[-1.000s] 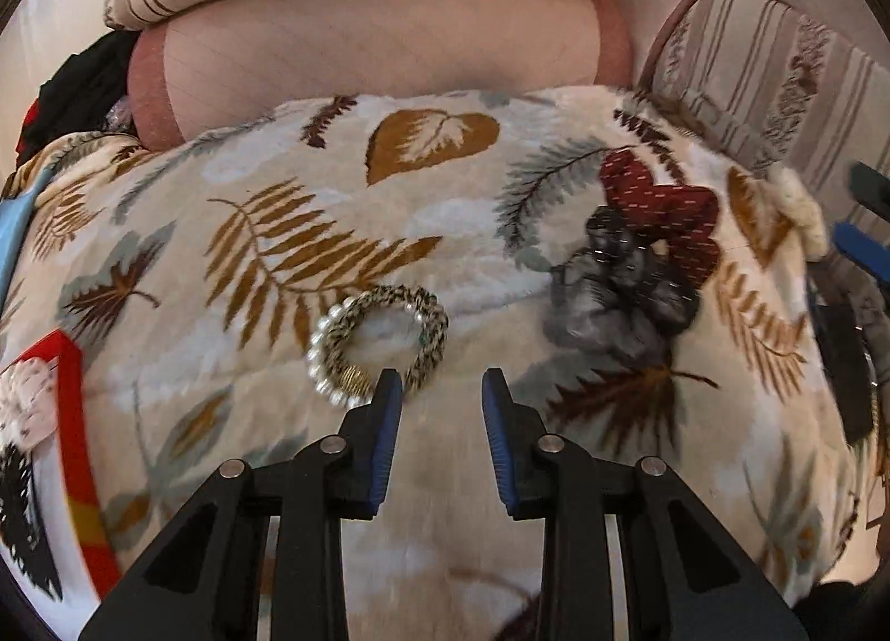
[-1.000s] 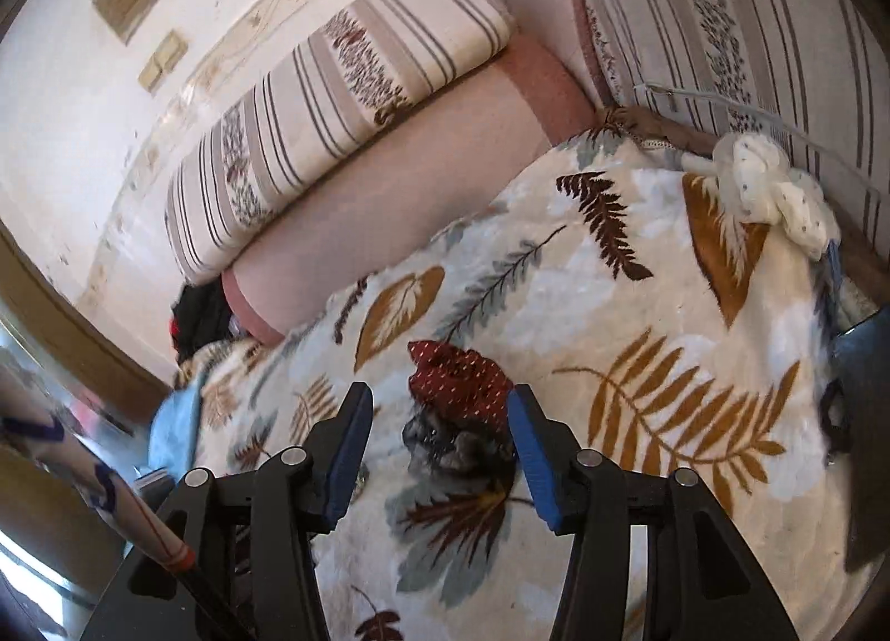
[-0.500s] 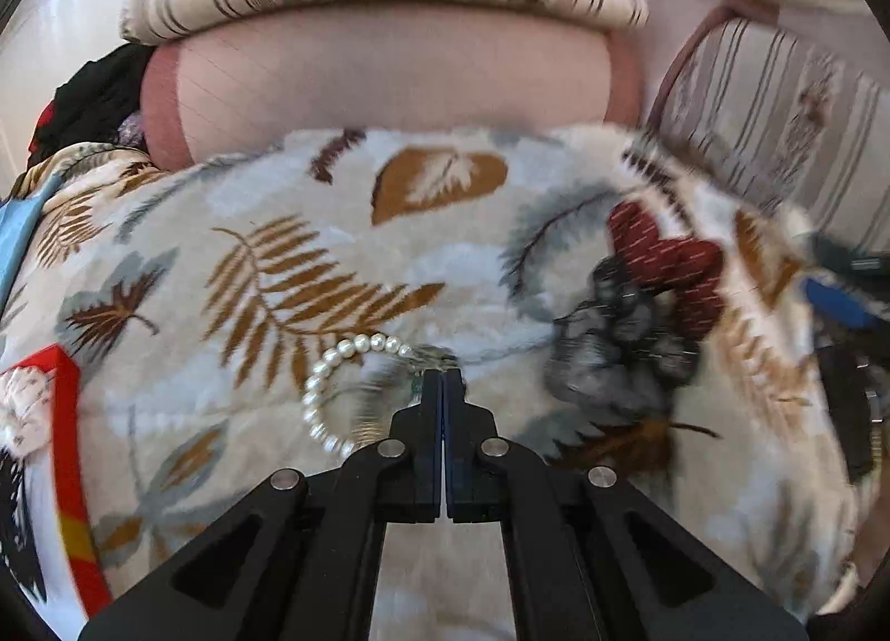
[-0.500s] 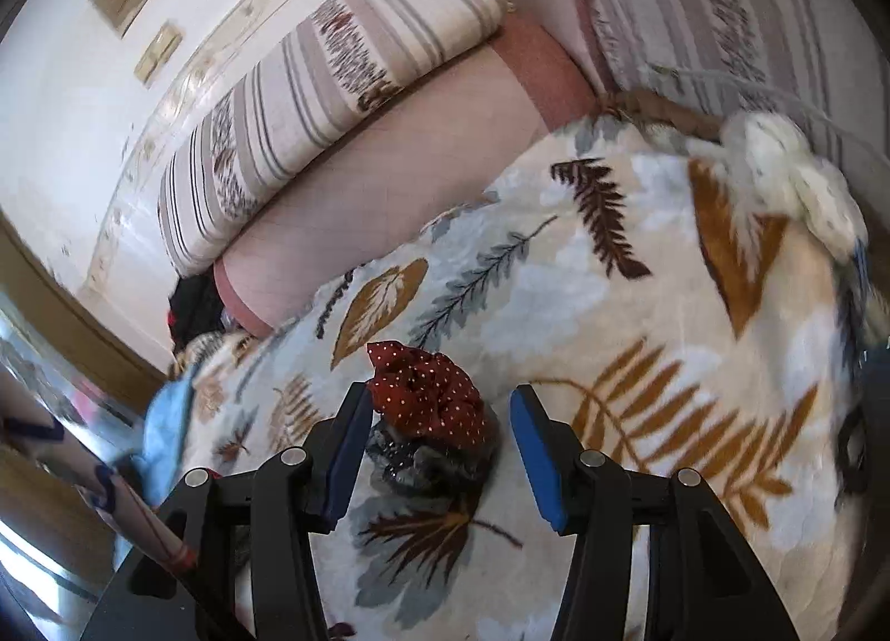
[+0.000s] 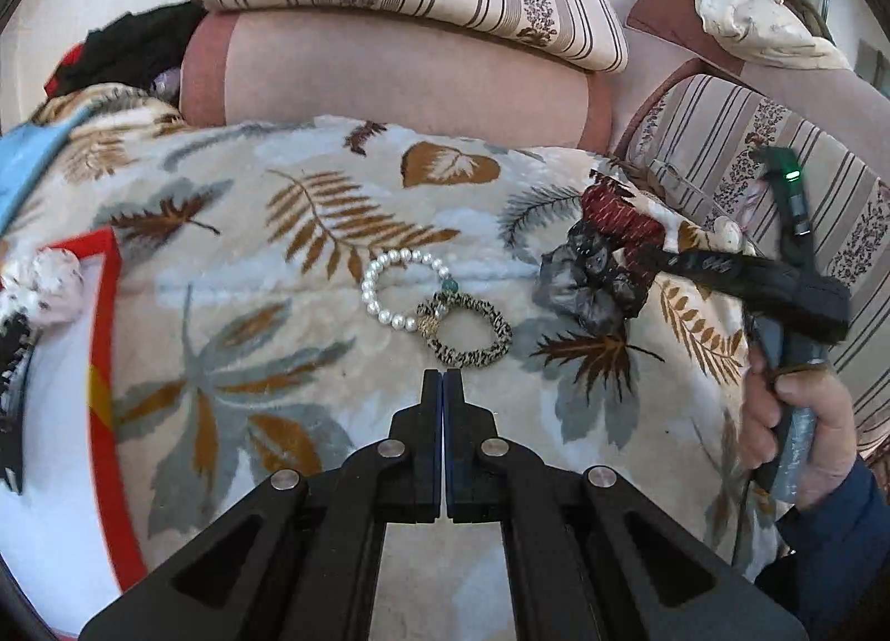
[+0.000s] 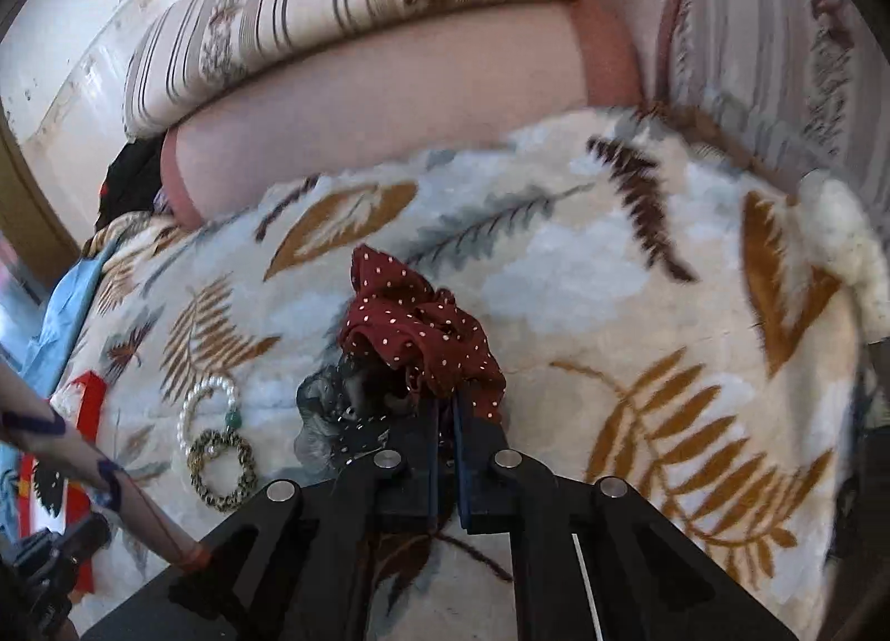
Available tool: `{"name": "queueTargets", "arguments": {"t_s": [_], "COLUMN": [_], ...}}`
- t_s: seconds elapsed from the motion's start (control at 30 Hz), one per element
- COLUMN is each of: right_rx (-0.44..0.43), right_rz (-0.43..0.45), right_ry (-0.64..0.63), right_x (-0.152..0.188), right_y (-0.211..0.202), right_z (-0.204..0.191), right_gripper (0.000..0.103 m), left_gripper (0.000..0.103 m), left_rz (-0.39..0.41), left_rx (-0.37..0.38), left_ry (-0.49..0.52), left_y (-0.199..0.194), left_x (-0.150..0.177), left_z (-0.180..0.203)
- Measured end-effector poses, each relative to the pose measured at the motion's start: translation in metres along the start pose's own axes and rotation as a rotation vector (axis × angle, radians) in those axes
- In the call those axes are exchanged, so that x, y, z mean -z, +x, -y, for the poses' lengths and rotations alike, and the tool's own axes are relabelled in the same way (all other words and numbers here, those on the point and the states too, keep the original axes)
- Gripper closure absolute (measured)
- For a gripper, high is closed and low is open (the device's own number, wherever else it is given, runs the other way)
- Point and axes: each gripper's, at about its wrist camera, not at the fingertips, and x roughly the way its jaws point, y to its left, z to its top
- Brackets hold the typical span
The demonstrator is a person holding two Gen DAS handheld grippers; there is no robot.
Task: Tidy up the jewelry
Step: 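Lift the gold chain bracelet with left gripper while right gripper lifts the red scrunchie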
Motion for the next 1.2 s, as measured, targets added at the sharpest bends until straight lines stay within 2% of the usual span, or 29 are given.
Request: {"name": "queueTargets", "arguments": {"t_s": [0.07,0.17,0.27,0.33,0.4,0.47,0.53,0.63,0.67,0.73,0.83,0.97,1.1,1.2], "right_rx": [0.000,-0.062,-0.129,-0.213,-0.260,-0.264,-0.268,-0.269,-0.260,-0.257,-0.266,-0.285,-0.326,-0.355], "right_rz": [0.058,0.146,0.207,0.202,0.189,0.173,0.159,0.159,0.163,0.168,0.172,0.167,0.157,0.135], "right_ry": [0.009,0.069,0.068,0.081,0.106,0.097,0.101,0.112,0.110,0.118,0.136,0.137,0.128,0.115], "right_x": [-0.002,-0.004,0.001,0.006,0.011,0.013,0.014,0.014,0.014,0.013,0.011,0.010,0.010,0.013], "right_y": [-0.019,-0.056,-0.087,-0.097,-0.098,-0.093,-0.088,-0.087,-0.087,-0.088,-0.088,-0.087,-0.088,-0.085], "right_z": [-0.001,-0.001,-0.013,-0.022,-0.027,-0.032,-0.030,-0.021,-0.019,-0.014,-0.007,-0.007,-0.013,-0.022], "right_gripper": [0.098,0.098,0.098,0.098,0.098,0.098,0.098,0.098,0.098,0.098,0.098,0.098,0.098,0.098], "left_gripper": [0.103,0.103,0.102,0.099,0.091,0.081,0.079,0.072,0.072,0.074,0.096,0.098,0.098,0.098], "left_rz": [0.001,-0.025,-0.060,-0.069,-0.071,-0.065,-0.064,-0.109,-0.123,-0.156,-0.169,-0.121,-0.074,-0.039], "left_rx": [0.003,0.034,0.062,0.075,0.077,0.065,0.040,-0.003,-0.037,-0.054,-0.131,-0.152,-0.080,-0.054], "left_ry": [0.003,0.006,0.034,0.052,0.065,0.094,0.131,0.215,0.249,0.290,0.340,0.238,0.120,0.074], "left_y": [0.003,0.012,0.020,0.025,0.030,0.036,0.045,0.069,0.080,0.097,0.116,0.105,0.060,0.022], "left_x": [0.001,0.001,0.001,-0.001,-0.005,-0.011,-0.017,-0.020,-0.020,-0.020,-0.019,-0.021,-0.018,-0.012], "left_z": [-0.005,-0.010,-0.006,0.001,0.009,0.020,0.032,0.052,0.060,0.070,0.080,0.064,0.036,0.023]}}
